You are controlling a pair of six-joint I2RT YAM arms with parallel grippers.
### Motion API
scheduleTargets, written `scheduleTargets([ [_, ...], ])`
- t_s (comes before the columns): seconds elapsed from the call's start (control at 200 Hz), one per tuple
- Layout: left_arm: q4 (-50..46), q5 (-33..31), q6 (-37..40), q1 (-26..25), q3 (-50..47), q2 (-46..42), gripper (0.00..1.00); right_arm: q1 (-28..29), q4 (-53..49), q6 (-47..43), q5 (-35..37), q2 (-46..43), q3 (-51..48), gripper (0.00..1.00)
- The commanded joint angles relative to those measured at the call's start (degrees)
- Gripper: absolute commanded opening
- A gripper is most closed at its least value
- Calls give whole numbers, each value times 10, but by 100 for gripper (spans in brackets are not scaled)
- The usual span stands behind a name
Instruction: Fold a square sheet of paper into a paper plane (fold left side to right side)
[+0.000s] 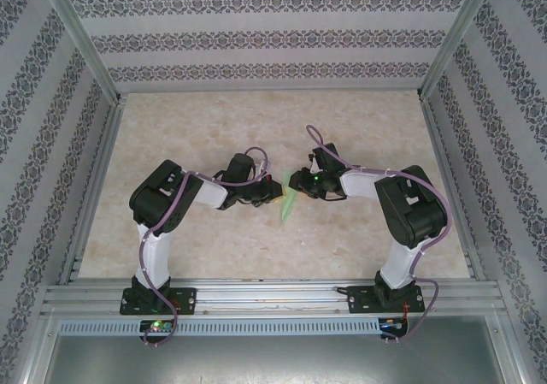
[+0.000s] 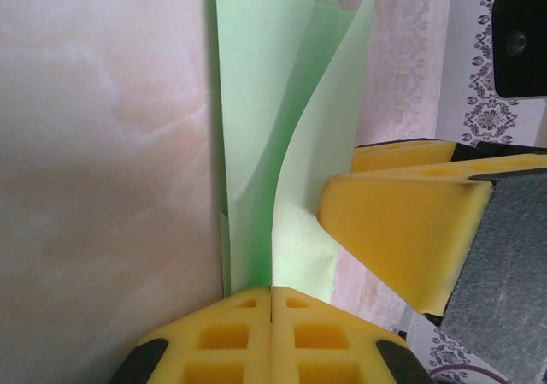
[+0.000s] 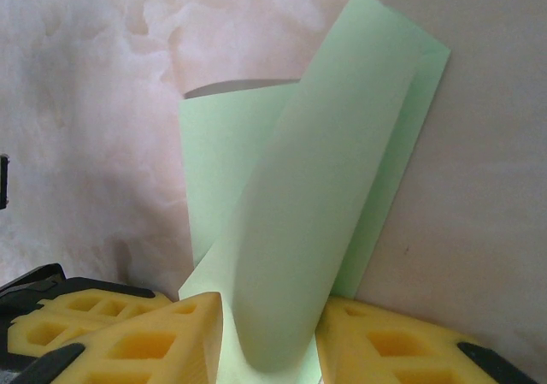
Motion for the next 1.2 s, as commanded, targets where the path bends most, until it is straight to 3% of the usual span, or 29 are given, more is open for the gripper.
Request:
scheduleTargets([
  [0.0,-50,-45,1,13,-31,4,0,14,25,4,9,21,-13,39],
  [1.194,-51,-68,3,19,-53,-10,0,13,10,1,2,36,4,37],
])
